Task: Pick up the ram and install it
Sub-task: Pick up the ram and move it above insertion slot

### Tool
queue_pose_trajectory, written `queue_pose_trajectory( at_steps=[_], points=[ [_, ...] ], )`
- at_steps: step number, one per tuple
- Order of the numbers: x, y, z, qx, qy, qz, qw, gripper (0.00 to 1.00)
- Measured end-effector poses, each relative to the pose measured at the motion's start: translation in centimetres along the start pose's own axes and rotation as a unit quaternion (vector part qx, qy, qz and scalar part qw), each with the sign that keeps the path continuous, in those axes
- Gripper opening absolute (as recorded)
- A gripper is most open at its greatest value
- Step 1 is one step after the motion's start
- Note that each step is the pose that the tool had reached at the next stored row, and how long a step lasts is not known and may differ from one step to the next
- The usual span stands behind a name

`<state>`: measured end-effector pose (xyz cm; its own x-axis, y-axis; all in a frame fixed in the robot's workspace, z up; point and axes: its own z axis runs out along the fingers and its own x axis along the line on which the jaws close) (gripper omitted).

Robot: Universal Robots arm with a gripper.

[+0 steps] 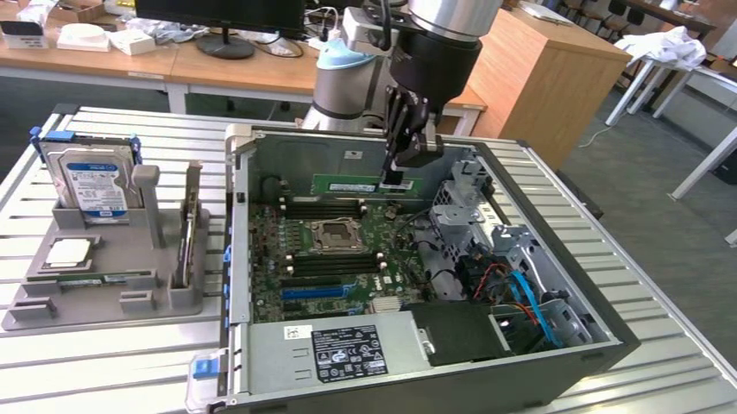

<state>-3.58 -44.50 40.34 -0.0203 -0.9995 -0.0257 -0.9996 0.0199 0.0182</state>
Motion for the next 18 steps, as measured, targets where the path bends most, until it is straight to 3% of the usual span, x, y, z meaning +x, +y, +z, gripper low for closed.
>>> queue_pose_trajectory(
  at_steps=[18],
  points=[
    [0.0, -0.03, 1.29, 0.0, -0.0006, 0.0, 1.0, 0.11]
  ],
)
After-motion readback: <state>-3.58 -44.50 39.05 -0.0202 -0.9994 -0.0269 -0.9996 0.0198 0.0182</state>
